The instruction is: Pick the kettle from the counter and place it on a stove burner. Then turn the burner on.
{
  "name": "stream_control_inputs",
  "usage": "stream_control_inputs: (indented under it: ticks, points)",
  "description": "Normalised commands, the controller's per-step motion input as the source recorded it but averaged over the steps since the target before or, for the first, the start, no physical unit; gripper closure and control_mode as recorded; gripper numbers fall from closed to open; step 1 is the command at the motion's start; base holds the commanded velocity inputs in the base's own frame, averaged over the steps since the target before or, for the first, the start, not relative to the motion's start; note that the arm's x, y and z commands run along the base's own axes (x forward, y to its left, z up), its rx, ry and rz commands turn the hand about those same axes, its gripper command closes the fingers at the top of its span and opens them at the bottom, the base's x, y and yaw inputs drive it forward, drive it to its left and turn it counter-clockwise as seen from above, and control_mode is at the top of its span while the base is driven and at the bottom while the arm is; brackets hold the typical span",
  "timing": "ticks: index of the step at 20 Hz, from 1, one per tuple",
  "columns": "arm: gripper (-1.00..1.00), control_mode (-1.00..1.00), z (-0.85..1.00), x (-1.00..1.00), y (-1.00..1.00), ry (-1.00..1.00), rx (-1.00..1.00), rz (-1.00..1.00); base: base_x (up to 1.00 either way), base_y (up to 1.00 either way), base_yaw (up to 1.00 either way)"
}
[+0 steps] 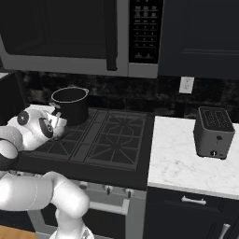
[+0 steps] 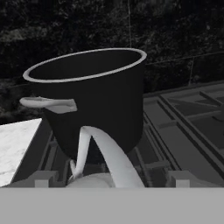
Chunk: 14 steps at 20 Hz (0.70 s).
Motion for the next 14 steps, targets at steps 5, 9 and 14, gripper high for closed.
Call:
stream_control_inputs:
  ticks: [5, 9, 14]
  points:
    - [-1.00, -1.00, 0.00, -0.13, 0.00, 0.00, 0.00, -0.07, 0.00, 0.00, 0.00]
    - [-1.00, -1.00, 0.00, -0.11, 0.00, 0.00, 0.00, -0.05, 0.00, 0.00, 0.00]
    - [-1.00, -1.00, 0.20, -0.33, 0.00, 0.00, 0.00, -0.02, 0.00, 0.00, 0.00]
